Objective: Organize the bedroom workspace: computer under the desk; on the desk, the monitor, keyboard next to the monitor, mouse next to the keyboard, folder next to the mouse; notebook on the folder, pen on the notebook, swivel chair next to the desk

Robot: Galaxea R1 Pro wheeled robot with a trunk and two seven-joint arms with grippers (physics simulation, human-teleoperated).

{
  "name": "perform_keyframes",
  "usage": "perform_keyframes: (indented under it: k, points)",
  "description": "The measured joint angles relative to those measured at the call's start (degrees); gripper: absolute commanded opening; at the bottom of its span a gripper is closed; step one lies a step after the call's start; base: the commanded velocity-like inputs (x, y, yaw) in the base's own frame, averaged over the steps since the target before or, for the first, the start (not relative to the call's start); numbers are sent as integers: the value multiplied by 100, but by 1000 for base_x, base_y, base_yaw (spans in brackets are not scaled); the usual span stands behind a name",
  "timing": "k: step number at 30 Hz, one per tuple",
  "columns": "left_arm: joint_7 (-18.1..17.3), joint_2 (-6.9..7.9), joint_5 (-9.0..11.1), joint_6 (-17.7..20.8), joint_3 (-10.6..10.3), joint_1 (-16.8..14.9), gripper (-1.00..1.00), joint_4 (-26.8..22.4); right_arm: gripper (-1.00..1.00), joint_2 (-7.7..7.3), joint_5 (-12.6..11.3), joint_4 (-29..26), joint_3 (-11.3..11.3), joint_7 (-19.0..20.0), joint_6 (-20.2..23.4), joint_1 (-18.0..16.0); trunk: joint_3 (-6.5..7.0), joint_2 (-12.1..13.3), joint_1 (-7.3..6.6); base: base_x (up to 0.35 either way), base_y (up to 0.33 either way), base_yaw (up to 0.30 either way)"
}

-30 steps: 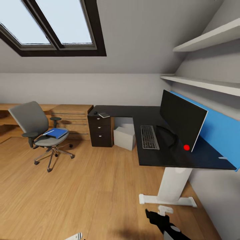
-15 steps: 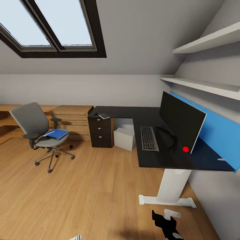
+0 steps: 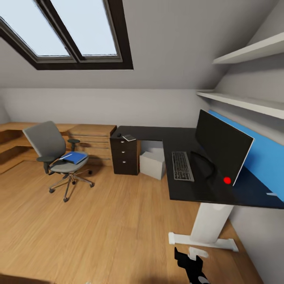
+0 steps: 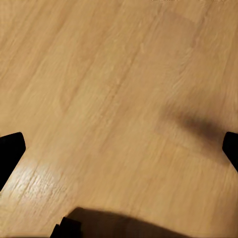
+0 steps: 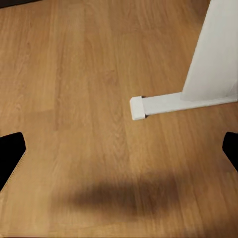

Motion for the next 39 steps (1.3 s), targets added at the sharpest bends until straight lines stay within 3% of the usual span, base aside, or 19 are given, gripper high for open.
perform_keyframes:
  k: [12,24,39]
  points:
    - [-7,4,-4,-316,-17,0,100,26,100,84,5,12,2,-2,-26,0,0,0,0,0,0,269]
    - [-8,9,0,-379,-17,0,100,30,100,90,5,60,2,-2,-31,0,-14,0,-1,14,0,271]
    - [-8,10,2,-389,-17,-1,100,49,100,90,5,98,5,-2,-54,1,-27,-1,-3,274,0,61]
